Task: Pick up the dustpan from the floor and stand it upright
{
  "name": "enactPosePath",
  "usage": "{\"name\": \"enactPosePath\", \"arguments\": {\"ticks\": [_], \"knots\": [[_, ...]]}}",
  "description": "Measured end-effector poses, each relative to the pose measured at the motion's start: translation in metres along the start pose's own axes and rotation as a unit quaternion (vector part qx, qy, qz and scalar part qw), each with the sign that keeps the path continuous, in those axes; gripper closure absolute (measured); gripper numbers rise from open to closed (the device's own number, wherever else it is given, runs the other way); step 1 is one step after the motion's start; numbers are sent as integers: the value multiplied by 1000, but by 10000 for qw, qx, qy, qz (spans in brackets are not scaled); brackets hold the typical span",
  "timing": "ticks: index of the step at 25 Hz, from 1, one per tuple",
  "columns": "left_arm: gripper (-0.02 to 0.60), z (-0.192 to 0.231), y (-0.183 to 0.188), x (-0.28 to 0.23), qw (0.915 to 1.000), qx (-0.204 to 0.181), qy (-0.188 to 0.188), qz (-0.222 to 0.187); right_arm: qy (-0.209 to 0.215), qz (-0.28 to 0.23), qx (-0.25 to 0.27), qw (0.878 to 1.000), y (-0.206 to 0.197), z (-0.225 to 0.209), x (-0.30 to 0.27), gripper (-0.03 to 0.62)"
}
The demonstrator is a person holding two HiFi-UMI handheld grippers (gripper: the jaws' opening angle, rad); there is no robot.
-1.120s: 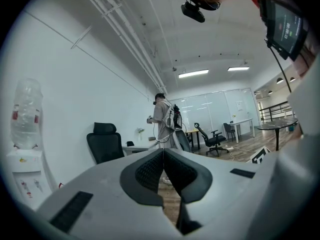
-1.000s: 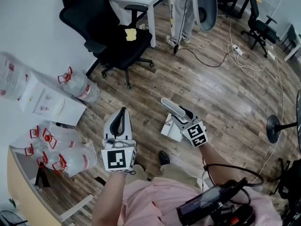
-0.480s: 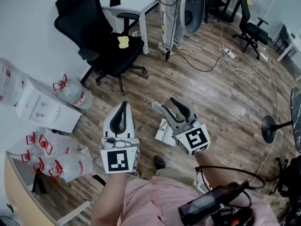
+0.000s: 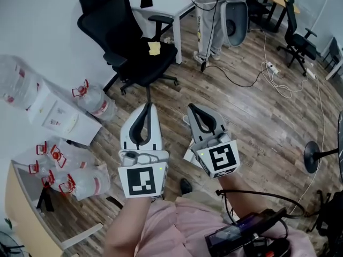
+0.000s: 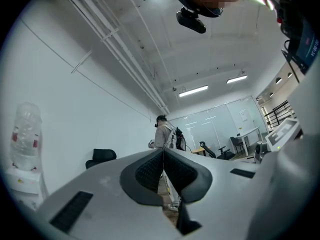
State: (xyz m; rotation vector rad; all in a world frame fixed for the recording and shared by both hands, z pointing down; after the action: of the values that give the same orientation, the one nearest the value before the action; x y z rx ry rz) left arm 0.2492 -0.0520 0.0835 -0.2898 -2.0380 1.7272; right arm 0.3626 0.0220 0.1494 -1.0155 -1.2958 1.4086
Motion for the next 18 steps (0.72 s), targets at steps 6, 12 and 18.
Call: {"name": "enactPosePath", "arguments": {"ticks": [6,12,18], "knots": [[568,7,-2,6,9999,-4,102,62,17,-153,96,9998,7,7,-1,594],[569,5,1,11,10000,-2,64,33,65,-341,118,9993,17,13,3,594],[569,8,1,14,10000,7,43,68,64,-349,167,9992,20,17,4,594]]}}
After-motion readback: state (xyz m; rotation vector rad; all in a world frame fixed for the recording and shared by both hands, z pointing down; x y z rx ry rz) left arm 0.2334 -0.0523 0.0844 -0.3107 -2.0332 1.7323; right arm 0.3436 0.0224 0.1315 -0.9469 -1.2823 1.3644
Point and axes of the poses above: the fingertips, and each gripper's own axes: x backward along the fingers, z to its left, y out of its top, the point moved 5 cm from there along x, backward along the fingers
